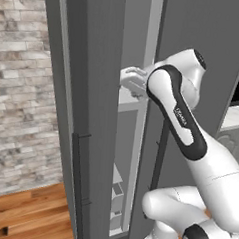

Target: Take the bell pepper and bell pepper out of the freezer and place them in the tupperware container on the counter. Then put the tupperware containing the vegetables back in the freezer.

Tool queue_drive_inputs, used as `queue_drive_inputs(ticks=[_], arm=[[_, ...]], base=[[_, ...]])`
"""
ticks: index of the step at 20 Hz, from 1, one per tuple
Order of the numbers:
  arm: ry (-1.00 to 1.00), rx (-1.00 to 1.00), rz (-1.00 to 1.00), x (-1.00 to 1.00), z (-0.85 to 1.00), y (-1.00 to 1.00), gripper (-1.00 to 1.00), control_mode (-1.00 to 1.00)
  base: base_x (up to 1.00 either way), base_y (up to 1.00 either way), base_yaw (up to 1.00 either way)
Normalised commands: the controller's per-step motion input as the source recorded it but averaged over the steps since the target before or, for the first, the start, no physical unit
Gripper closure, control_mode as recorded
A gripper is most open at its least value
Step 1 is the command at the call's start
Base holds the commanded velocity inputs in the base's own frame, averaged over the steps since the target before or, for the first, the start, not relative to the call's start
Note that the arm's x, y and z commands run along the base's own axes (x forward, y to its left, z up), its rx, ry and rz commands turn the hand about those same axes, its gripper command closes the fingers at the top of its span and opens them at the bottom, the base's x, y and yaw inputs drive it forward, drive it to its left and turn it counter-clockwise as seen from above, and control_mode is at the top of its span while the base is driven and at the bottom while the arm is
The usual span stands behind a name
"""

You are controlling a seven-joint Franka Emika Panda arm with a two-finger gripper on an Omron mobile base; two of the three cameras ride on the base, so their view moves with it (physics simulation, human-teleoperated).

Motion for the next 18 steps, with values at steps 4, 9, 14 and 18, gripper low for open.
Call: queue_drive_inputs(ticks=[4, 9, 14, 18], arm=[[0.03, 0.0, -0.01, 0.52, -0.17, 0.33, -1.0, -1.0], [0.05, 0.0, -0.02, 0.51, -0.23, 0.28, -1.0, -1.0], [0.07, 0.0, -0.03, 0.51, -0.23, 0.19, -1.0, -1.0], [0.07, 0.0, -0.02, 0.45, -0.2, 0.16, -1.0, -1.0]], base=[[0.0, 0.0, 0.0], [0.0, 0.0, 0.0], [0.0, 0.0, 0.0], [0.0, 0.0, 0.0]])
